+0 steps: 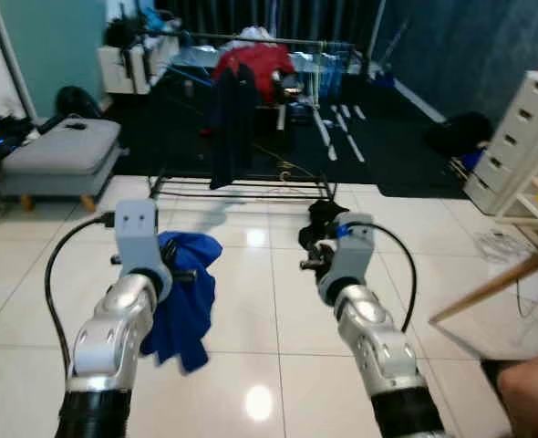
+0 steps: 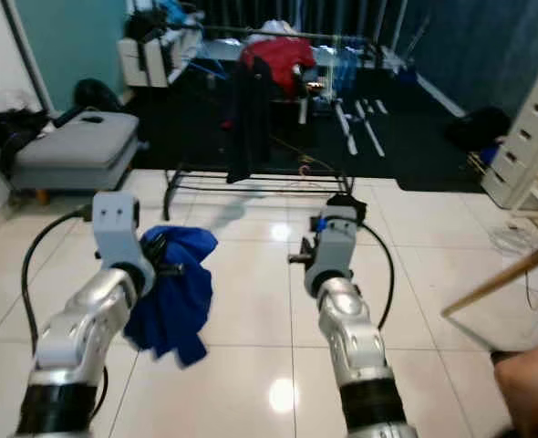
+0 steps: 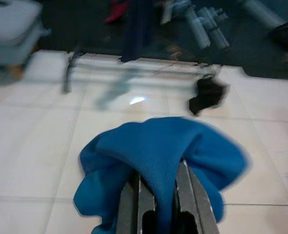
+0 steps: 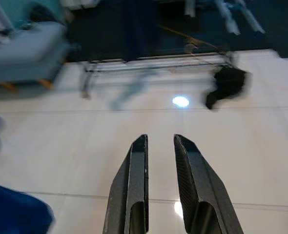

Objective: Hang hanger

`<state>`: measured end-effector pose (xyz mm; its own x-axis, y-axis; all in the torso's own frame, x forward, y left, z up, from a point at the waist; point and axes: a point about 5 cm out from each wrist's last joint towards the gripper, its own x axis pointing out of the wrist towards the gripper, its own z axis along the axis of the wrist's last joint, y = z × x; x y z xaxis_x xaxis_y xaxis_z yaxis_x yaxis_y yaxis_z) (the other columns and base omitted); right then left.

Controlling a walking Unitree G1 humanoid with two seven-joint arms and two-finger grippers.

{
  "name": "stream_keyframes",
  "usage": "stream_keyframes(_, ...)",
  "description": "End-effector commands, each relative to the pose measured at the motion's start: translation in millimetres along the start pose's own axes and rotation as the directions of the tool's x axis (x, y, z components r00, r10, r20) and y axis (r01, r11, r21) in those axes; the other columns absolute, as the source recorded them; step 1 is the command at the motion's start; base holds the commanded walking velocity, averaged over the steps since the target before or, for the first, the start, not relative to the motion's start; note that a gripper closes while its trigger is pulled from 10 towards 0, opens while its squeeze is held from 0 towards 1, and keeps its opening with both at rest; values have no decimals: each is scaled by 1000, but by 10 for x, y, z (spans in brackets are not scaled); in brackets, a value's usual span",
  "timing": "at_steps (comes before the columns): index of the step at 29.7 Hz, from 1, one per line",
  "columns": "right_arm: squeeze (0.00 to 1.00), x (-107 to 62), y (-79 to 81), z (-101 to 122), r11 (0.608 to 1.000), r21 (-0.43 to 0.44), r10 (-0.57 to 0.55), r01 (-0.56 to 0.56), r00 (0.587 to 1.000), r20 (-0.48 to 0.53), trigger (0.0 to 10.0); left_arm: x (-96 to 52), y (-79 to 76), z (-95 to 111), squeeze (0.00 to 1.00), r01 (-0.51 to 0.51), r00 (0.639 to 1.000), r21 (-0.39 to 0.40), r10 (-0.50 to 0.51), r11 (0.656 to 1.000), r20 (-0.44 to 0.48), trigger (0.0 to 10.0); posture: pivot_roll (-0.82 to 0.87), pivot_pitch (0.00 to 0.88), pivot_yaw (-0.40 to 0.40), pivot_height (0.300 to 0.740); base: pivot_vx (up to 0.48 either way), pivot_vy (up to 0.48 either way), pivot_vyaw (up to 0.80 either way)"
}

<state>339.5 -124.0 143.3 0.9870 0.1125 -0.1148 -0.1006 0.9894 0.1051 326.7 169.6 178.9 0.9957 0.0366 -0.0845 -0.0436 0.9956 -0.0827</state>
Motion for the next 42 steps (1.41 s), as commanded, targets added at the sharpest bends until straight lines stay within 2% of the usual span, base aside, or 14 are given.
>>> stream_keyframes(1,0,-3,5,0,1000,-23,-1,1,1000,2,10000,-39,35,7,0,0,998,49,-3,999,58,10000,46,92,-42,740,0,0,0)
stream_keyframes(4,0,-1,-11,-21,999,-37,-8,8,1000,-5,10000,-47,9,-1,0,21,998,71,-26,997,63,10000,44,97,-47,740,0,0,0)
stream_keyframes(8,0,-37,-52,-41,999,-33,-35,34,999,-17,10000,-85,2,10,0,-35,998,32,33,999,62,10000,38,59,-45,740,0,0,0)
stream_keyframes(13,0,-27,-66,-11,999,-27,-30,30,1000,-5,10000,-59,-14,41,0,-39,997,-9,39,999,69,10000,32,112,-46,740,0,0,0)
stream_keyframes(15,0,-24,-54,-28,1000,-23,-20,20,1000,-6,10000,-55,-32,-1,0,-27,998,8,27,1000,49,10000,38,91,-43,740,0,0,0)
stream_keyframes(18,0,-37,-27,-58,1000,3,0,0,1000,1,10000,-56,-92,-61,0,-44,999,91,41,995,35,10000,54,63,-43,740,0,0,0)
stream_keyframes(21,0,-28,-18,-49,1000,-17,4,-4,1000,15,10000,-49,-100,-55,0,-43,998,89,39,995,48,10000,52,83,-46,740,0,0,0)
stream_keyframes(22,0,-12,-13,-30,998,-64,6,-4,999,34,10000,-50,-129,-47,0,-11,997,100,3,995,77,10000,49,101,-50,740,0,0,0)
stream_keyframes(26,0,-11,-30,-3,995,-104,2,5,998,59,10000,-95,-187,-89,0,46,994,107,-56,993,96,10000,42,69,-46,740,0,0,0)
stream_keyframes(27,0,-17,-42,24,995,-101,-1,8,998,70,10000,-112,-196,-90,0,56,993,82,-65,995,103,10000,39,65,-46,740,0,0,0)
stream_keyframes(30,0,-16,-60,38,995,-95,-6,13,997,74,10000,-107,-169,-87,0,31,993,61,-37,998,108,10000,36,105,-48,740,0,0,0)
stream_keyframes(36,0,-36,-38,-14,993,-115,3,5,998,68,10000,-116,-138,-118,0,24,994,69,-31,997,102,10000,38,76,-52,740,0,0,0)
stream_keyframes(37,0,-44,-31,2,996,-91,4,3,998,67,10000,-124,-127,-98,0,22,994,52,-28,998,106,10000,36,59,-53,740,0,0,0)
stream_keyframes(42,0,-13,-21,19,996,-93,16,-9,997,79,10000,-78,-124,-91,0,16,995,40,-20,999,99,10000,39,91,-65,740,0,0,0)
